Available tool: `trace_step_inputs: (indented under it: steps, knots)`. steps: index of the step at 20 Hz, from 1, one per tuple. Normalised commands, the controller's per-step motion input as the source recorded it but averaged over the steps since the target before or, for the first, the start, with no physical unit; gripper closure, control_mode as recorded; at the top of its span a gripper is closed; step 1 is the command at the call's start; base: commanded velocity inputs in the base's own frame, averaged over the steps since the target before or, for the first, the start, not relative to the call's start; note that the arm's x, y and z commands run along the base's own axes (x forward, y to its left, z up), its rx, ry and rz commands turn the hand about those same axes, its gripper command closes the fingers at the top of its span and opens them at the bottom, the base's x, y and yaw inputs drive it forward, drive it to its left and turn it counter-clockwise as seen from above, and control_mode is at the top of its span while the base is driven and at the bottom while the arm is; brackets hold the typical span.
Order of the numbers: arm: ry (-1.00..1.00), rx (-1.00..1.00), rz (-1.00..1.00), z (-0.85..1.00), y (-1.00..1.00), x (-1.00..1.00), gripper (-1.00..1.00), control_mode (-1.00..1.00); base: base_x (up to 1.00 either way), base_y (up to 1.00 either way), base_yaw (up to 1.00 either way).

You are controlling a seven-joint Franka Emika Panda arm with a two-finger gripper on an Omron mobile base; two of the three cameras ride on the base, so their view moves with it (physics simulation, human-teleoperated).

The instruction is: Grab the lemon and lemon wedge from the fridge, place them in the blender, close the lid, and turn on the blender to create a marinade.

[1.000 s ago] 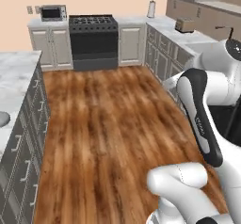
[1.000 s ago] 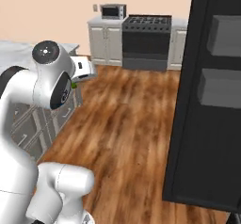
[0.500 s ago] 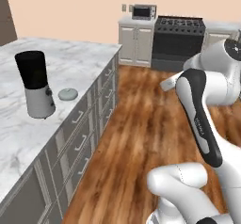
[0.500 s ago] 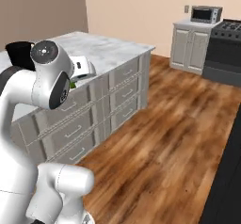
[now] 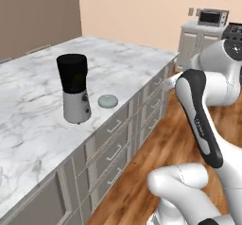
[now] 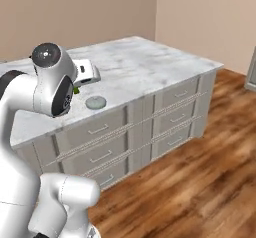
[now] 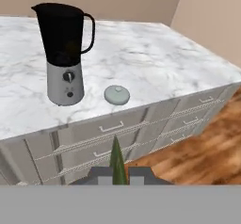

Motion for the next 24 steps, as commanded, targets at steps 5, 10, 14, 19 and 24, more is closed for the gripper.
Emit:
trace_step_inputs:
  steps: [5,10,14,19,24]
  knots:
    - [0.00,0.00,0.00,0.00,0.00,0.00,1.00,1.00,0.86,0.06,0.48]
    - [0.00,0.00,0.00,0.00,0.00,0.00,1.00,1.00,0.82,0.01,0.47]
    - [0.00,0.00,0.00,0.00,0.00,0.00,1.00,1.00,0.84,-0.02,0.43]
    - [0.00,0.00,0.00,0.00,0.00,0.00,1.00,1.00,0.84,-0.10,0.41]
    - [0.00,0.00,0.00,0.00,0.00,0.00,1.00,1.00,0.70,-0.17,0.40]
